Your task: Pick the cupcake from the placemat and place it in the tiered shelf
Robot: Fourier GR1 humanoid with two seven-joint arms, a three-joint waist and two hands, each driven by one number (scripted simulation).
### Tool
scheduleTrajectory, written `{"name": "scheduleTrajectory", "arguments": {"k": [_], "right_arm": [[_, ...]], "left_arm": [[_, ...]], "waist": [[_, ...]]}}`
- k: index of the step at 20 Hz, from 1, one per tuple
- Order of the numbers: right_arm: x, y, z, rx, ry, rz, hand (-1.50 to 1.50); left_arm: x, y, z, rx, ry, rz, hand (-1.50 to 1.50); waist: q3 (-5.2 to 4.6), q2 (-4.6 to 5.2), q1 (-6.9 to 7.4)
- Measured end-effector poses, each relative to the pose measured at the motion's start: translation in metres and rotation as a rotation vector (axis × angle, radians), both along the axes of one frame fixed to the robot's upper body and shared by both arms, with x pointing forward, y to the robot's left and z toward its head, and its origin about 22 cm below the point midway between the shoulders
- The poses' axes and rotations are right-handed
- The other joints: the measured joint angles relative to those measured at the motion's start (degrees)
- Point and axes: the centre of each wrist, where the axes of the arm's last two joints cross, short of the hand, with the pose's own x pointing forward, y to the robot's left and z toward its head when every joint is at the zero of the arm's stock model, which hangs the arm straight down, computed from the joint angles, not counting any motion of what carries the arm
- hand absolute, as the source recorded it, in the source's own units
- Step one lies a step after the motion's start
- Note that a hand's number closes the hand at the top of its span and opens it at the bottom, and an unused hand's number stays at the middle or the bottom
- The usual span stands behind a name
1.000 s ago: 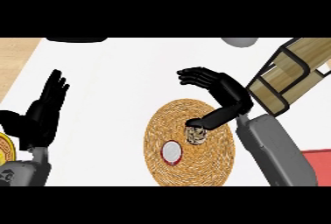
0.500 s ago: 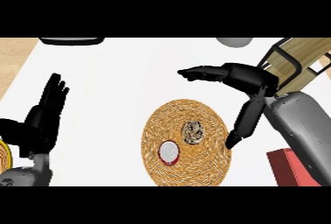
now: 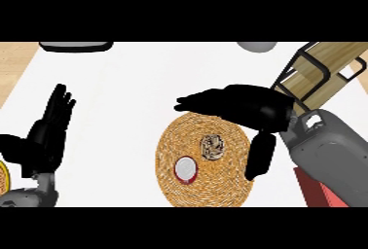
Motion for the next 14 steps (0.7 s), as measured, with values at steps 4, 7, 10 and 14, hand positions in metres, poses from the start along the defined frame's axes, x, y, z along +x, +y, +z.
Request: {"name": "scheduleTrajectory", "arguments": {"k": [4, 7, 10, 14], "right_arm": [[-0.024, 0.027, -0.011, -0.09, -0.054, -0.041, -1.5], [-0.033, 0.028, -0.02, -0.157, -0.109, -0.068, -1.5], [-0.039, 0.037, -0.035, -0.225, -0.173, -0.092, -1.5], [-0.042, 0.042, -0.054, -0.343, -0.24, -0.133, -1.5]], "left_arm": [[0.0, -0.001, 0.003, 0.001, -0.006, -0.003, 0.0], [-0.003, -0.002, 0.004, -0.001, -0.012, -0.008, 0.0], [-0.003, -0.002, 0.005, -0.005, -0.008, -0.007, 0.0], [-0.004, -0.007, 0.005, -0.008, -0.008, -0.014, 0.0]], "waist": [[0.01, 0.15, 0.09], [0.04, 0.27, 0.25], [0.05, 0.37, 0.41], [0.05, 0.43, 0.48]]}}
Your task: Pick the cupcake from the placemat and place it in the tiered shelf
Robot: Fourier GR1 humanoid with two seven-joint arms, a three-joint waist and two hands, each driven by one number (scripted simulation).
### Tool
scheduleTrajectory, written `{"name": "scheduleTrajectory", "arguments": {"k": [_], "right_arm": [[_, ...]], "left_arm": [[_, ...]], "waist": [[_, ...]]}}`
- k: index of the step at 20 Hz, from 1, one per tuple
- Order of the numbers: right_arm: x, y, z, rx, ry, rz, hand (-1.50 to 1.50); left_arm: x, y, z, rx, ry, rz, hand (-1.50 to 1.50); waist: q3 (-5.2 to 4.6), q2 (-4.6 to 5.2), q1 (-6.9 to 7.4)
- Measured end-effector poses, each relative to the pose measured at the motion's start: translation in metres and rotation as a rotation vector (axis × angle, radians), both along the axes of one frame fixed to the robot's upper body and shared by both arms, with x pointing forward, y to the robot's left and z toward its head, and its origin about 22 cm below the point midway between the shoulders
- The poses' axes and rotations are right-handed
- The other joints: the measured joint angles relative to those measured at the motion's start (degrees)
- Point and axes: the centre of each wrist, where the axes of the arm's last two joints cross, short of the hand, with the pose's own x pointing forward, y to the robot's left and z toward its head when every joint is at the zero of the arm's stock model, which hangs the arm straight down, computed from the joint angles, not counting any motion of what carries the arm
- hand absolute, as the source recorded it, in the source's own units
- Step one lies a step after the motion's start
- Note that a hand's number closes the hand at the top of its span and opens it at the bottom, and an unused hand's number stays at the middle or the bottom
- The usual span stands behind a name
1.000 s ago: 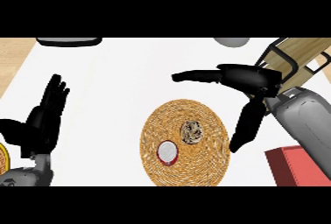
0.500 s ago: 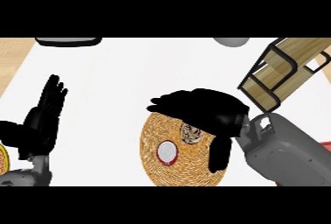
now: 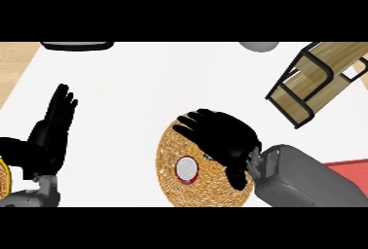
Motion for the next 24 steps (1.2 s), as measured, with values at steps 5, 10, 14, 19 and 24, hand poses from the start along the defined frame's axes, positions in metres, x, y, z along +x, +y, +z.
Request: {"name": "scheduleTrajectory", "arguments": {"k": [5, 10, 14, 19, 24], "right_arm": [[0.004, -0.004, -0.015, -0.027, -0.022, -0.035, -1.5], [0.015, -0.008, -0.035, -0.029, -0.018, -0.047, -1.5], [0.021, -0.007, -0.051, -0.032, -0.011, -0.048, -1.5], [0.017, -0.009, -0.064, -0.048, -0.002, -0.045, -1.5], [0.031, -0.011, -0.076, -0.026, 0.003, -0.039, -1.5]], "left_arm": [[0.003, 0.0, -0.002, 0.008, -0.004, -0.001, 0.0], [0.002, 0.004, -0.004, 0.003, -0.004, 0.0, 0.0], [0.002, -0.004, -0.004, 0.002, 0.0, 0.0, 0.0], [0.0, 0.007, 0.0, 0.005, -0.006, 0.0, 0.0], [0.0, 0.001, -0.002, 0.009, -0.001, 0.004, 0.0]], "waist": [[0.01, 0.05, -0.04], [0.01, 0.08, 0.01], [0.02, 0.09, 0.03], [0.01, 0.06, -0.04], [0.02, 0.08, 0.05]]}}
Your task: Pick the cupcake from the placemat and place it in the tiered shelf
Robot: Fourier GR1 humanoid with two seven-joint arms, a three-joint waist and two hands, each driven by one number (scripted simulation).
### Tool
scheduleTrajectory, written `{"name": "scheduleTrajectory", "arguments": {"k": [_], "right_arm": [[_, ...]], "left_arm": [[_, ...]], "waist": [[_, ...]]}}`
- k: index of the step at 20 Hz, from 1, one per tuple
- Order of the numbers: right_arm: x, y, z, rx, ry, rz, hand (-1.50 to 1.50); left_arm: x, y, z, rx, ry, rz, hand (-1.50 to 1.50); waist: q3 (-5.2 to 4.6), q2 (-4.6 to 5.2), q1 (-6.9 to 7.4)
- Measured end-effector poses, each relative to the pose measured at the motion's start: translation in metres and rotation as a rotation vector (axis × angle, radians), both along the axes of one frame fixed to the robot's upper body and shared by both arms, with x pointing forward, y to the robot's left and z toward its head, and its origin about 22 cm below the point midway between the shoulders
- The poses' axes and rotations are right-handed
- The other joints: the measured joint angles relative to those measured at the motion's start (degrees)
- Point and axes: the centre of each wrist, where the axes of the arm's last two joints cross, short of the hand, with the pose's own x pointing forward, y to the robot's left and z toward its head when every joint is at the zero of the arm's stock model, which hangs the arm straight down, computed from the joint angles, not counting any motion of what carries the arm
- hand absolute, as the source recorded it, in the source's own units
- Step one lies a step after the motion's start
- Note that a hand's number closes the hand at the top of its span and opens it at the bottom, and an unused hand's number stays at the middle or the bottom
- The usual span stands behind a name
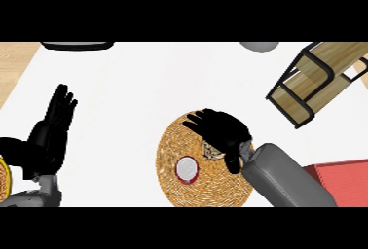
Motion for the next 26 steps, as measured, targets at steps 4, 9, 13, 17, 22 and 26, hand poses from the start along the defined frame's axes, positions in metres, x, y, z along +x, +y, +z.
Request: {"name": "scheduleTrajectory", "arguments": {"k": [4, 9, 13, 17, 22, 26], "right_arm": [[0.002, -0.002, -0.013, 0.021, 0.003, 0.01, -1.5], [0.008, -0.006, -0.03, 0.028, 0.014, 0.015, -1.5], [0.01, -0.002, -0.038, 0.002, 0.036, 0.013, 1.5], [0.012, -0.003, -0.054, -0.028, 0.037, 0.042, 1.5], [0.011, 0.004, -0.058, -0.021, -0.06, 0.112, 1.5], [0.007, -0.049, -0.061, 0.0, -0.091, 0.075, 1.5]], "left_arm": [[-0.004, -0.004, -0.001, 0.0, -0.005, 0.001, 0.0], [-0.002, 0.0, 0.002, -0.004, -0.003, 0.0, 0.0], [-0.002, 0.003, 0.007, 0.0, -0.001, -0.002, 0.0], [0.003, 0.0, 0.006, -0.003, 0.002, -0.008, 0.0], [0.0, -0.002, 0.005, -0.003, 0.008, -0.003, 0.0], [-0.003, 0.005, -0.002, -0.006, 0.006, 0.012, 0.0]], "waist": [[0.0, 0.01, -0.02], [-0.01, 0.0, -0.03], [-0.01, -0.01, 0.0], [-0.08, -0.18, 0.03], [-0.29, -0.59, 0.03], [-0.24, -0.66, -0.85]]}}
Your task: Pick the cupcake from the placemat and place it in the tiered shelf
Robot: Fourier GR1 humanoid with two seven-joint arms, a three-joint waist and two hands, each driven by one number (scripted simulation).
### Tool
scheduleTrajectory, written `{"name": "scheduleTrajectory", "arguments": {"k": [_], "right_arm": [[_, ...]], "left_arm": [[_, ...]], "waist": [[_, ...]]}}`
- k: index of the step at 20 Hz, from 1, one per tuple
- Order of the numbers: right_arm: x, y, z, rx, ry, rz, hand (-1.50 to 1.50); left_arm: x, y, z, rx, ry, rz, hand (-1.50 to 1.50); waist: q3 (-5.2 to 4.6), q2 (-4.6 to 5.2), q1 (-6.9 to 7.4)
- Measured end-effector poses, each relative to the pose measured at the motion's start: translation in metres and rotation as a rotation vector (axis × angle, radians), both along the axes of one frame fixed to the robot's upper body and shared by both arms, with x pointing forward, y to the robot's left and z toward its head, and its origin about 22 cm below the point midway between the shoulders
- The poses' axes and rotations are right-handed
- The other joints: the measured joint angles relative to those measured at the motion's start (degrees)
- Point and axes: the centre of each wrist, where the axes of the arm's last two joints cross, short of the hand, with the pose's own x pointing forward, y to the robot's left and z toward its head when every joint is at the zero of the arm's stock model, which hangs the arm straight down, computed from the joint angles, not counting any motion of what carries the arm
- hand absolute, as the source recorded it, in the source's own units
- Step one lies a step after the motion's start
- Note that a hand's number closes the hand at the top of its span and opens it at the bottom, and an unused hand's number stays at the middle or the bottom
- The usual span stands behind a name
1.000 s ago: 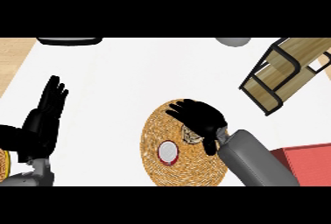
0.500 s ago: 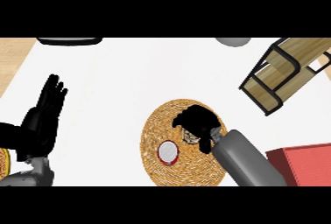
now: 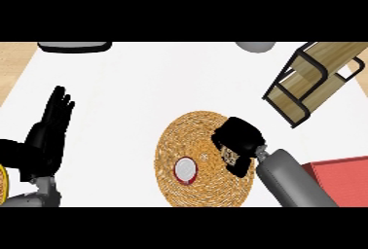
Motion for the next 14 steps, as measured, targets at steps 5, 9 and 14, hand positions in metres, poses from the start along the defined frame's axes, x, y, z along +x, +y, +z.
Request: {"name": "scheduleTrajectory", "arguments": {"k": [5, 9, 14], "right_arm": [[-0.011, -0.145, 0.002, 0.01, 0.021, -0.174, 1.5], [-0.034, -0.233, 0.019, 0.094, 0.066, -0.243, 1.5], [-0.061, -0.291, 0.058, 0.239, 0.104, -0.271, 1.5]], "left_arm": [[-0.005, 0.01, 0.0, 0.006, -0.002, 0.043, 0.0], [-0.001, 0.008, 0.004, 0.003, -0.007, 0.038, 0.0], [-0.006, 0.002, 0.009, 0.002, -0.008, 0.025, 0.0]], "waist": [[0.25, 0.17, -2.26], [0.26, 0.37, -1.9], [0.22, 0.28, -1.19]]}}
